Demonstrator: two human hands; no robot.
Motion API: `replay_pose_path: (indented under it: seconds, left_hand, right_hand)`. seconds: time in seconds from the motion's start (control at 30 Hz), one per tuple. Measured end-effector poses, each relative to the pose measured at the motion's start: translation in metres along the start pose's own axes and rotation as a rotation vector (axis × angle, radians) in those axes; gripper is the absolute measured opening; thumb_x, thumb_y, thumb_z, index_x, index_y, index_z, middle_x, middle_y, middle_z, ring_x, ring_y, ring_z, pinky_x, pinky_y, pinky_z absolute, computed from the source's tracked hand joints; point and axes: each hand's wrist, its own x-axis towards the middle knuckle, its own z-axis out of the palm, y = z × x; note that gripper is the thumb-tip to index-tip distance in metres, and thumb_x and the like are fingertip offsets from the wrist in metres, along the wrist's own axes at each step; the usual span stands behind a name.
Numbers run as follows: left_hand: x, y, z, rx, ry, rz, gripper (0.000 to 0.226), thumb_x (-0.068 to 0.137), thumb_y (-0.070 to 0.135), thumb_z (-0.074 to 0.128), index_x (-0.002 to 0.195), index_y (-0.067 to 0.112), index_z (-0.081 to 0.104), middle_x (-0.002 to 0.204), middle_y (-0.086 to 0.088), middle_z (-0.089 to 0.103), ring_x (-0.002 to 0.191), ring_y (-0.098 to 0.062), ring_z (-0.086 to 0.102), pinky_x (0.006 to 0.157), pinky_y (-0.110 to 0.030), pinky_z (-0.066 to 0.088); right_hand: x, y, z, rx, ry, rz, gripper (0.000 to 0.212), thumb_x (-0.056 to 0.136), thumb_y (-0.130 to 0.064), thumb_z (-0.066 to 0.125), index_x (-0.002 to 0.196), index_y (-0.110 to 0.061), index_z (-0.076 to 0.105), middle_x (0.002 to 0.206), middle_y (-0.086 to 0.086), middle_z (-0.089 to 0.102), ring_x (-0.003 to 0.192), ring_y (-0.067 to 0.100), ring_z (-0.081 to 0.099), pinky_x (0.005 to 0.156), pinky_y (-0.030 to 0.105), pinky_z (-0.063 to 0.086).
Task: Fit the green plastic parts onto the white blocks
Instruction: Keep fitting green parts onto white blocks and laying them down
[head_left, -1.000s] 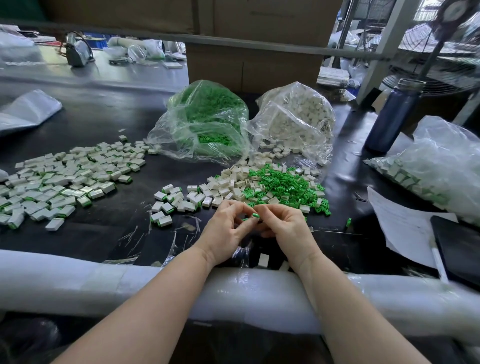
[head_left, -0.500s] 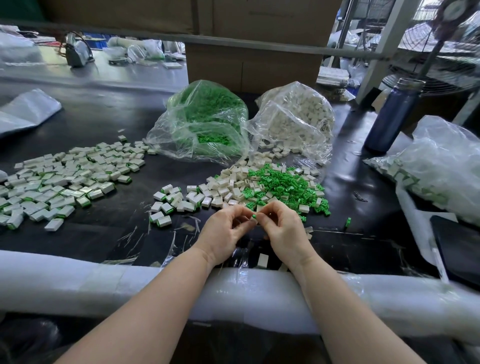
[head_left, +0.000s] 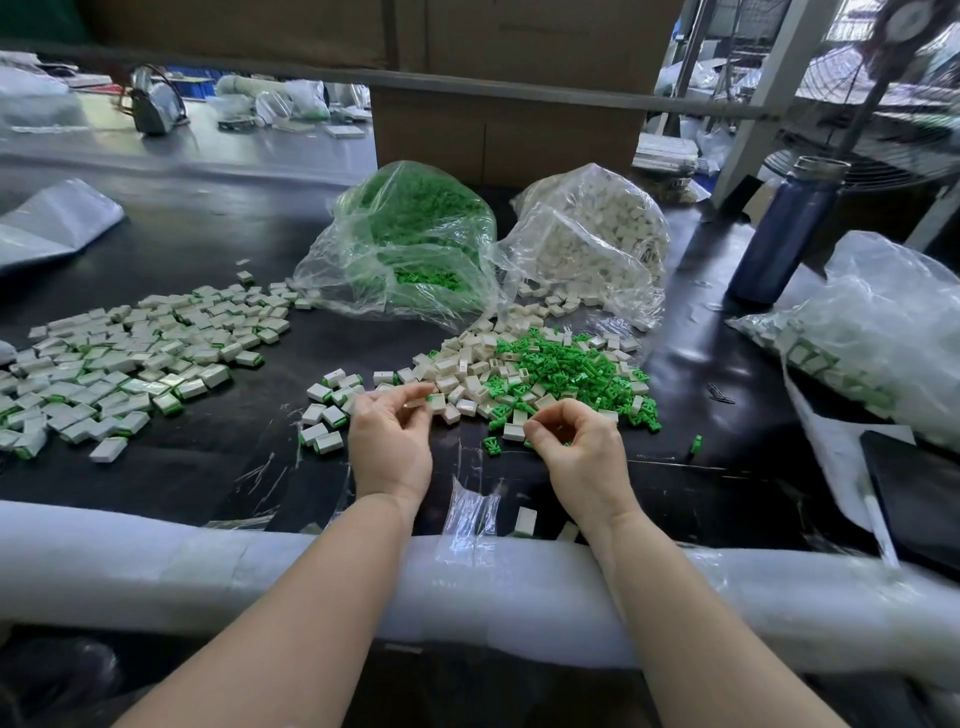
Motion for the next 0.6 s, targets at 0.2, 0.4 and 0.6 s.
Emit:
replay_pose_path:
  seconds: [0.2, 0.4, 0.6]
  left_hand:
    - [0.0047, -0.0059, 0.0006, 0.102, 0.09, -0.114, 0.032, 0.086, 0.007, 0.062, 0.117, -0.001, 0.06, 0.125, -0.011, 0.035, 0.107, -0.026, 0.051, 0.085, -0.007, 0.028]
    - [0.0031, -0.0077, 0.0014, 0.247, 0.014, -0.093, 0.042, 0.087, 0.005, 0.058, 0.127, -0.005, 0.05, 0.136, -0.016, 0.028, 0.124, -0.026, 0.035, 0.097, -0.011, 0.021]
    - [-0.0044, -0.0034, 0.0043, 0.488, -0.125, 0.062, 0.041, 0.089, 0.017, 0.058, 0.129, 0.015, 0.053, 0.141, -0.012, 0.025, 0.132, -0.029, 0.02, 0.11, -0.029, 0.016]
  right_hand:
    - [0.0012, 0.0016, -0.0002, -0.098, 0.012, 0.001, 0.009, 0.085, -0.015, 0.067, 0.076, -0.015, 0.063, 0.077, 0.001, 0.06, 0.073, 0.015, 0.054, 0.069, 0.026, 0.045]
    - [-0.0008, 0.0014, 0.0021, -0.306, -0.017, -0.131, 0.002, 0.085, -0.012, 0.066, 0.083, -0.013, 0.067, 0.08, -0.015, 0.051, 0.076, 0.009, 0.048, 0.069, 0.016, 0.036]
    - [-0.0017, 0.0013, 0.0061, -0.539, -0.099, -0.256, 0.021, 0.092, -0.02, 0.057, 0.109, -0.021, 0.07, 0.098, -0.007, 0.044, 0.097, 0.013, 0.043, 0.092, 0.025, 0.035]
